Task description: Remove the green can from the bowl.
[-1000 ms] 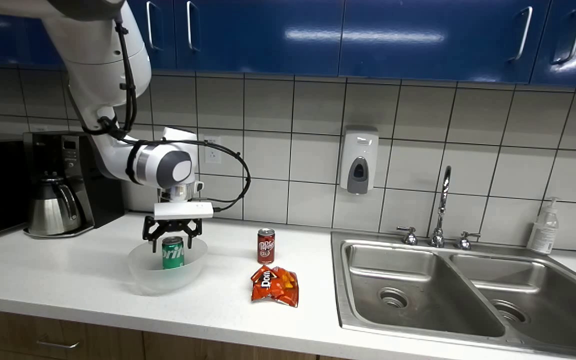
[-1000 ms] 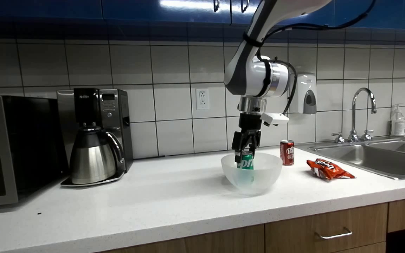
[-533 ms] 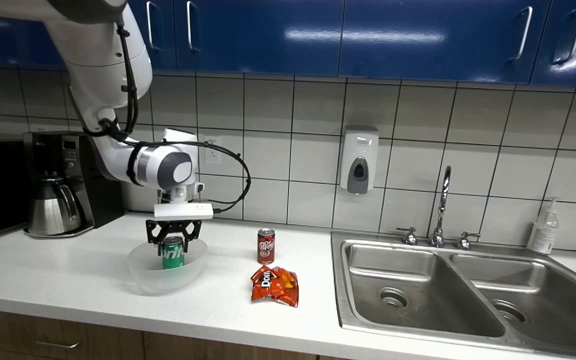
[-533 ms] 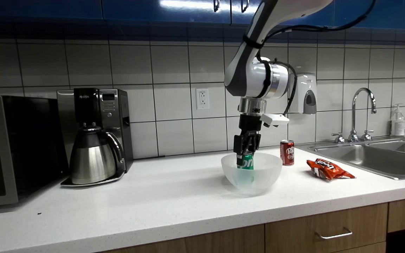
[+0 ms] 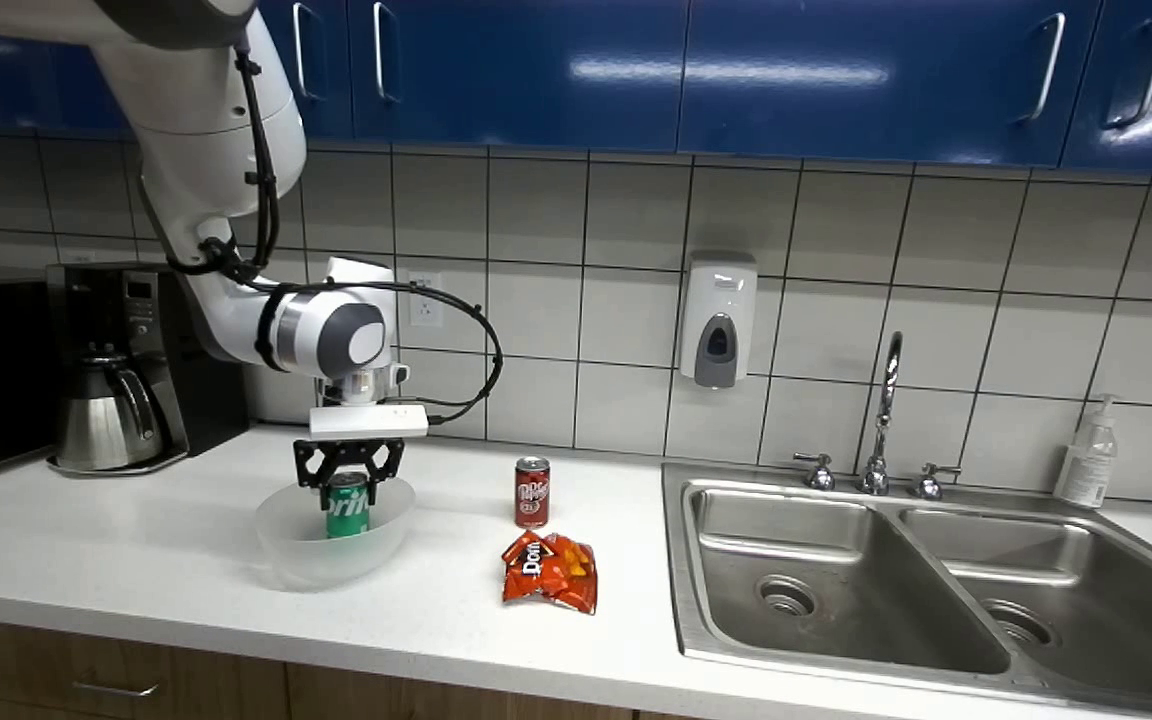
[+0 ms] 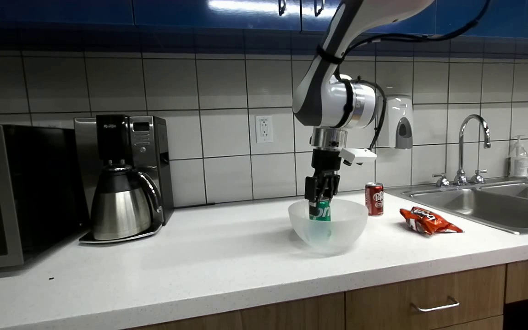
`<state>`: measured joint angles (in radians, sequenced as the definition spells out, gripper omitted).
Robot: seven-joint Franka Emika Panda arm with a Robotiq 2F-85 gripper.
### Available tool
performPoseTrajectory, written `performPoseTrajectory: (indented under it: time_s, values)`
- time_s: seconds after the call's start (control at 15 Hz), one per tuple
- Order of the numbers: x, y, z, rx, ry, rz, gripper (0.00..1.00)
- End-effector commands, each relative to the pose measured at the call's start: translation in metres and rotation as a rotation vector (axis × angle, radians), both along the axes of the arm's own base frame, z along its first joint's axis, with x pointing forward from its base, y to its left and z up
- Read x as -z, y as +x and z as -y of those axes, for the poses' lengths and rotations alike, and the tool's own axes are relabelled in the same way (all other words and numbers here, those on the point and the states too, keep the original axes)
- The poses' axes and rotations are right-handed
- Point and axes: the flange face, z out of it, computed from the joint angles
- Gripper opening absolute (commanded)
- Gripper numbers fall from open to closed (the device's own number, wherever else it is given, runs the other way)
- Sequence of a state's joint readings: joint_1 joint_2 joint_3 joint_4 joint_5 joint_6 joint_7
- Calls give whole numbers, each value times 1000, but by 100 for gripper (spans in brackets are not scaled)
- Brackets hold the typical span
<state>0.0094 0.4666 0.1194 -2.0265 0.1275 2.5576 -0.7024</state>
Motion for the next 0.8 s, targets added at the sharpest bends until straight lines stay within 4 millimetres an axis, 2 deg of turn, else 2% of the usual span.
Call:
performPoseTrajectory:
  time_s: [0.0, 0.33, 0.73]
  values:
    - [-24, 9, -2, 24, 4, 7, 39]
    - [-69, 27, -8, 44, 46, 49, 39]
    - [-103, 38, 0, 77, 53, 59, 39]
